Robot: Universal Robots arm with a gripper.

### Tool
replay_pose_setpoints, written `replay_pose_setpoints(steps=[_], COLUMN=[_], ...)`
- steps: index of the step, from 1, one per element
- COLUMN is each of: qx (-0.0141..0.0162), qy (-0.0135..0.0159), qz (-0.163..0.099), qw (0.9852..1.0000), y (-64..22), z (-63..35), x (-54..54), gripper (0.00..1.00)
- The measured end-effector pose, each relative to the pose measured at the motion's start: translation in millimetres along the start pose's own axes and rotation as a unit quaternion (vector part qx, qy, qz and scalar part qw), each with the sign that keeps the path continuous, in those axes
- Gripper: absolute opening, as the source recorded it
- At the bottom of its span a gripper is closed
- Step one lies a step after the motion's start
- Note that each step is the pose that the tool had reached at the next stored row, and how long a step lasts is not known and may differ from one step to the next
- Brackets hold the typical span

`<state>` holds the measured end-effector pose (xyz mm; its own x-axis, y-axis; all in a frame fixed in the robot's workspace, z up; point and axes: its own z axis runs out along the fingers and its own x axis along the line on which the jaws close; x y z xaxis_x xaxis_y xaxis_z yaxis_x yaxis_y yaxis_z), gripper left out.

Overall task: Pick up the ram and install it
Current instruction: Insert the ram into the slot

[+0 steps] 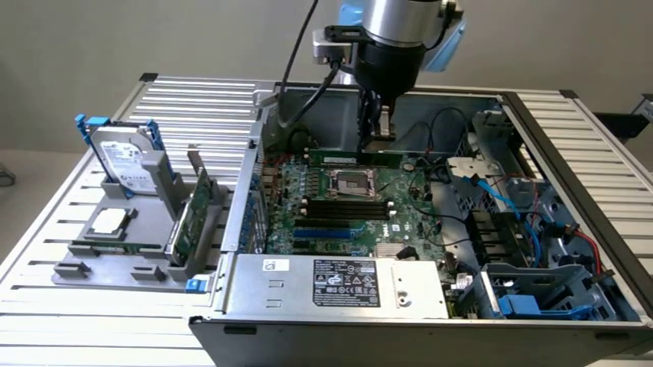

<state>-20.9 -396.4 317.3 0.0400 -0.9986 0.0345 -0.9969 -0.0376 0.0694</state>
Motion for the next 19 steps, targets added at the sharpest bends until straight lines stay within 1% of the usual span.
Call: replay_pose_setpoints(steps=[4,12,19], qx=[0.0001,0.0003,0.0003], qy=[0.0001,0.0005,0.0005], qz=[-0.002,-0.007,-0.007], qw=[1.0,1.0,1.0], y=[-2.0,-2.9,-3.8], z=[7.4,22.1,34.7], x=[2.1,7.5,8.1], gripper=[0.14,0.14,0.14])
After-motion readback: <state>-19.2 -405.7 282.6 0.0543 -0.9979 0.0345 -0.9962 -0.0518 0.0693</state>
